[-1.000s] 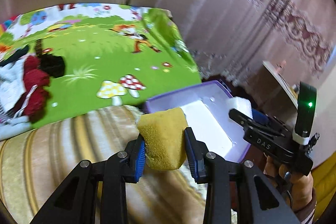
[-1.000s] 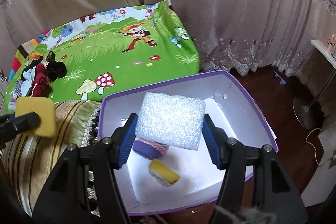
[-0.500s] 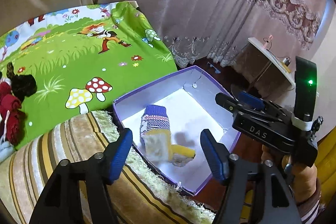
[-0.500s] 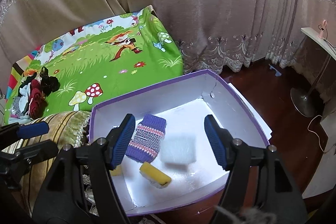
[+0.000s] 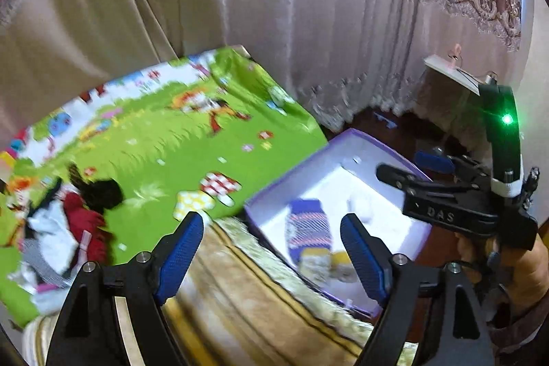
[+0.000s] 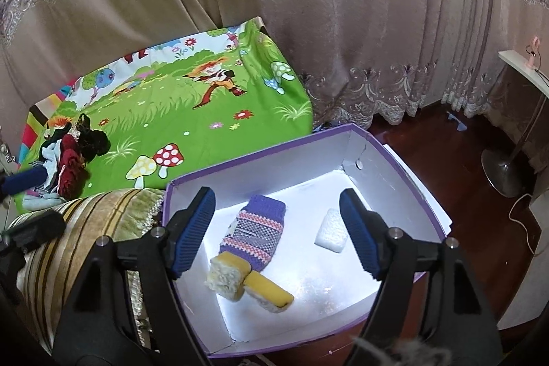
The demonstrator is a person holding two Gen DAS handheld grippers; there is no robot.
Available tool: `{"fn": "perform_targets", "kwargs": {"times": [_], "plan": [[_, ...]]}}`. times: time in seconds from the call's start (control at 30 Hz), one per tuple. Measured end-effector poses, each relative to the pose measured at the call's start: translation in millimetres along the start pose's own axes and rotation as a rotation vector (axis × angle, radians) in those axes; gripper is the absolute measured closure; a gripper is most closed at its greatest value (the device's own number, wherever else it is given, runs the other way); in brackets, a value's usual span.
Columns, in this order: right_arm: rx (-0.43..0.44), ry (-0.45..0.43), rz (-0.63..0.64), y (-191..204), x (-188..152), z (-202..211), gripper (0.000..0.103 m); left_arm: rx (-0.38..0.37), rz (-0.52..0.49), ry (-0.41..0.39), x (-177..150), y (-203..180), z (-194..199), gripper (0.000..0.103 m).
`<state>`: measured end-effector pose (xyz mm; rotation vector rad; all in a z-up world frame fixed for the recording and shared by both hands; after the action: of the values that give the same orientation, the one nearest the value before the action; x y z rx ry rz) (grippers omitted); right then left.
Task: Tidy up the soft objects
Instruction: 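Move both open tools back over the pile on the bed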
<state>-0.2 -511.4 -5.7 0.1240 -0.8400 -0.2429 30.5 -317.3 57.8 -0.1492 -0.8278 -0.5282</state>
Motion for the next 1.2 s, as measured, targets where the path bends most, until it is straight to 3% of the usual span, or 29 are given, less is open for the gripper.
{"fn": "perform_targets", "kwargs": {"times": [0.13, 0.27, 0.37, 0.5, 0.73, 1.2], "plan": [[0.024, -0.003, 0.026, 14.6, 4.8, 0.1, 0.025, 0.042, -0.012, -0.062, 2.8, 19.5, 8.7, 0.02], [0.052, -0.002, 0.054, 30.0, 9.3, -1.3, 0.025, 0.059, -0.009, -0.062, -3.5, 39.5, 8.8, 0.02], [0.083, 0.002, 0.068, 42.1, 12.5, -3.9, 0.025, 0.009, 0.046, -0.077, -9.8, 59.4, 12.3, 0.02], [0.108, 0.018, 0.095, 60.0, 16.3, -11.6, 0.025, 0.013, 0.111, -0.046, -15.5, 89.3, 13.2, 0.02], [0.198, 0.056, 0.117, 95.0, 24.6, -30.1, 0.025, 0.009, 0.22, -0.06, -25.1, 147.2, 17.0, 0.02], [0.309, 0.111, 0.251, 179.8, 49.0, -77.2, 0.025, 0.163, 0.422, -0.011, -40.9, 272.4, -4.2, 0.02]]}}
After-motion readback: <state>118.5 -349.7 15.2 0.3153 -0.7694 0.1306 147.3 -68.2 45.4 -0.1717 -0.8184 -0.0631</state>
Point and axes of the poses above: each gripper's, at about its wrist camera, not at the fingertips, and z roughly against the way its jaws point, y to its left, x to its top, the point moved 5 cm from there along -z, roughly the way its jaws point, and after that the axes turned 8 degrees about x, right-handed, at the moved point
